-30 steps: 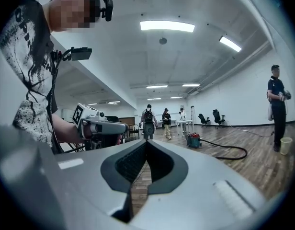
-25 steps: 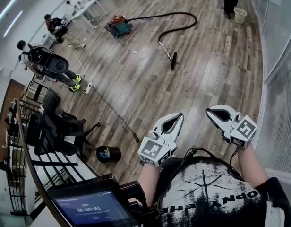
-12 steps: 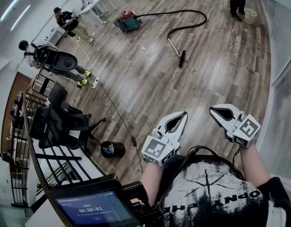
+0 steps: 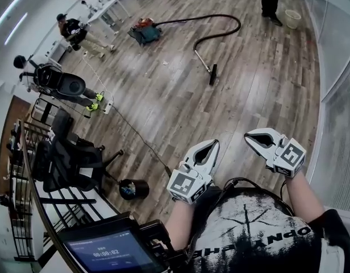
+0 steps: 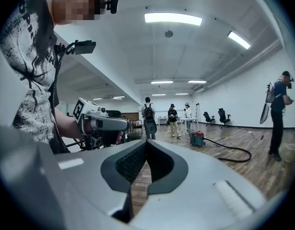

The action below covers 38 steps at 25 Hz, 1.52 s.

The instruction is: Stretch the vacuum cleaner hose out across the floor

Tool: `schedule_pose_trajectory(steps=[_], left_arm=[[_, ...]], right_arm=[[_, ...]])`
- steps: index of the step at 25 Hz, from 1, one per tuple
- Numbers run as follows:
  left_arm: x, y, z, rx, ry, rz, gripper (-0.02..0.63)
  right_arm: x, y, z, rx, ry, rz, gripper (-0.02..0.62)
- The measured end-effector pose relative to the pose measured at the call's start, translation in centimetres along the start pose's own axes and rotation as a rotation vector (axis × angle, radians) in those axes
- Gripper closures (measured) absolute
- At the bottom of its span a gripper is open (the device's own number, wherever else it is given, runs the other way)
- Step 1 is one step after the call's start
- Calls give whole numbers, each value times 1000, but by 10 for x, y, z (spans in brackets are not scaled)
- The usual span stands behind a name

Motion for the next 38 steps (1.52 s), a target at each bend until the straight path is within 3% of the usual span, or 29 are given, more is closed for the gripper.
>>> schedule_pose_trajectory(steps=[9, 13, 20, 27, 33, 38], left_arm=[[-84, 9, -7, 12, -7, 63, 607], [-124, 33, -4, 6, 3, 71, 607], [-202, 69, 1, -2, 52, 74, 607], [-247, 78, 3, 4, 54, 85, 607], [-272, 98, 13, 23, 86, 77, 607], [-300, 92, 11, 31, 101, 46, 607]], right_arm=[[21, -71, -15, -2, 21, 73, 589], [11, -115, -12, -33, -56, 109, 589], [4, -205, -23, -83, -20, 96, 589], [10, -248, -21, -139, -41, 122, 589], [-3, -285, -16, -164, 9, 74, 589], [18, -311, -24, -170, 5, 51, 589]])
Point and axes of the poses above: the fingertips, and each gripper's own axes: y backward along the fingers, x to its right, z out of its underside, the point moved 2 cm from there along y, backward along the fingers, and after that the axes turned 4 degrees about z, right-handed, at the moved point
